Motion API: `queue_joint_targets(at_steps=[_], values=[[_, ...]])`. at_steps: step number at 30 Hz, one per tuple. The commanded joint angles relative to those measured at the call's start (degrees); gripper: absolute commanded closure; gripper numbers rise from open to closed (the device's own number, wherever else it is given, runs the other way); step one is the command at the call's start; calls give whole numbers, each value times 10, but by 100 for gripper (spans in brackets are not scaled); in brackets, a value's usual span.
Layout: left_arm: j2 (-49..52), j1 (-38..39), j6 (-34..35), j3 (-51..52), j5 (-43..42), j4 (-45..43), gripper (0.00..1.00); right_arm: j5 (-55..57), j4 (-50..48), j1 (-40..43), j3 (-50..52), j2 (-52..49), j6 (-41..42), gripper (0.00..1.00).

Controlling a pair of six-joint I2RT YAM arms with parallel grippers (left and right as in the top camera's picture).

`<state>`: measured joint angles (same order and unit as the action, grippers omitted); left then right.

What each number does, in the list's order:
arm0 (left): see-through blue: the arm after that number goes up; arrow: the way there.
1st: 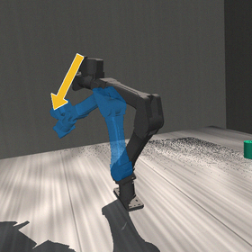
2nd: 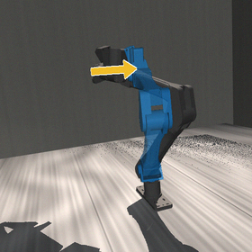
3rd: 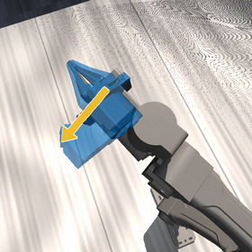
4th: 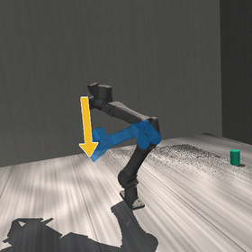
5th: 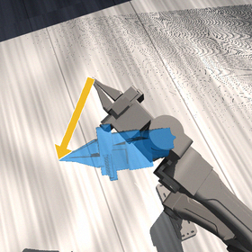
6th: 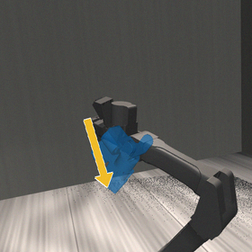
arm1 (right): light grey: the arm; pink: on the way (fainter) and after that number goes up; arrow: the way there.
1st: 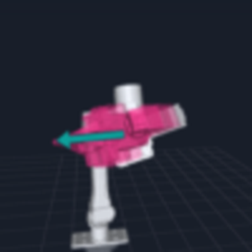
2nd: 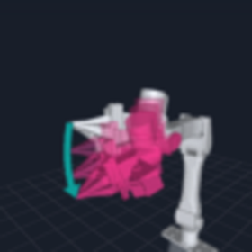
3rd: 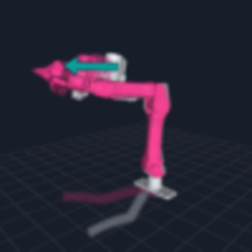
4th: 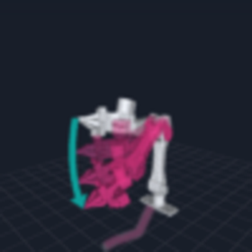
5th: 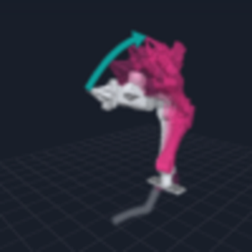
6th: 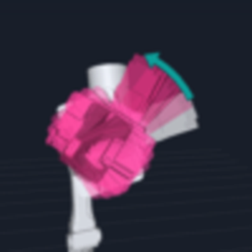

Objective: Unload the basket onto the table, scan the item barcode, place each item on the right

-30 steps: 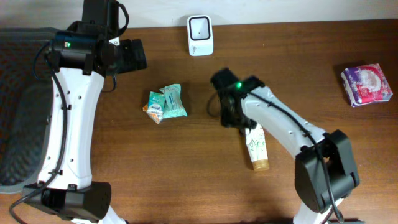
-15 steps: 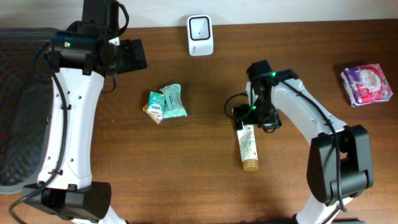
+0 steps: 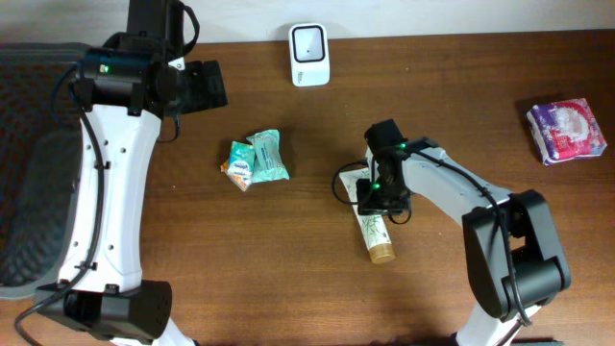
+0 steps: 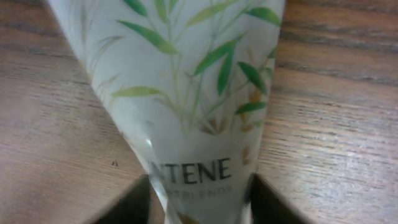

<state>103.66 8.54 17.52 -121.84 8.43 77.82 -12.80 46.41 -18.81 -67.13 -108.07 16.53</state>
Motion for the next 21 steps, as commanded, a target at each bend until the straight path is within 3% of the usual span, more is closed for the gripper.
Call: queue_joint_targets(at_steps=[1, 6, 12, 16, 21], values=[[-2, -1, -7, -5, 4, -1, 1, -1, -2, -3, 5, -7, 5, 96], [-2, -1, -7, -5, 4, -1, 1, -5, -8, -3, -9, -9, 26, 96], [-2, -1, -7, -5, 4, -1, 1, -5, 2, -3, -133, -9, 24, 96], [-2, -1, -7, -5, 4, -1, 1, 16, -129, -2, -232, -10, 30, 96], [-2, -1, -7, -5, 4, -1, 1, 29, -283, -2, -259, -12, 103, 96]])
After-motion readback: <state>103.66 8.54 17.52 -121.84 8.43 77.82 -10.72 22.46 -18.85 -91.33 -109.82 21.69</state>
